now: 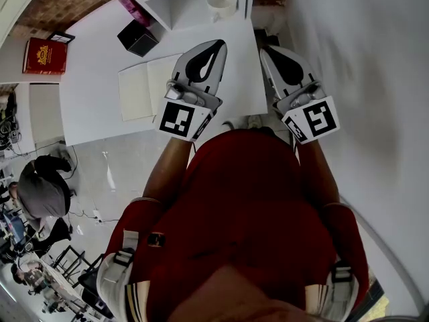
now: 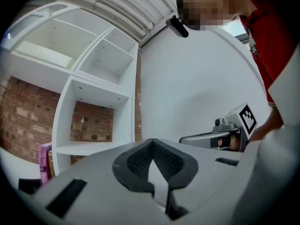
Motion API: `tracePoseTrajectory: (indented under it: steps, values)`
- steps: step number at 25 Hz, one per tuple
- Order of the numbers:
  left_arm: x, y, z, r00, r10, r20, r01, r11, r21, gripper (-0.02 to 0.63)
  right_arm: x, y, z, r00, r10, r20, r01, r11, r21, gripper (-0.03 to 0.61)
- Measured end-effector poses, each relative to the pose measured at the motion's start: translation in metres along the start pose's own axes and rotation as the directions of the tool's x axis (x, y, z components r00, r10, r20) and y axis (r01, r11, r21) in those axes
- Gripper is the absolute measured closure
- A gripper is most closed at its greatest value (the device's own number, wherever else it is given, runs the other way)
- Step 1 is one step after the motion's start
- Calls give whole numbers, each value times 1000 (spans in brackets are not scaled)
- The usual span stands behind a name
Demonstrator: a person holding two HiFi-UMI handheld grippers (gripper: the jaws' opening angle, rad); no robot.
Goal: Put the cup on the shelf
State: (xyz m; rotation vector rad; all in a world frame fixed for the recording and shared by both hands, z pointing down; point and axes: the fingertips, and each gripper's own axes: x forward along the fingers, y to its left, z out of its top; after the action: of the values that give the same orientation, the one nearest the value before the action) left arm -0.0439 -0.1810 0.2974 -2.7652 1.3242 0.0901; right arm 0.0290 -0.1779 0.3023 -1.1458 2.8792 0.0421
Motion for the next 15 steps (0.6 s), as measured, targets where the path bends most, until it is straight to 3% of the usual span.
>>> tracePoseTrajectory:
  steps: [15]
  values:
    - [-8,-6,-2,1000,-10,6,10,1000,2,609,-8,7,-1,1000,-9,-4,9,1000,-27,581]
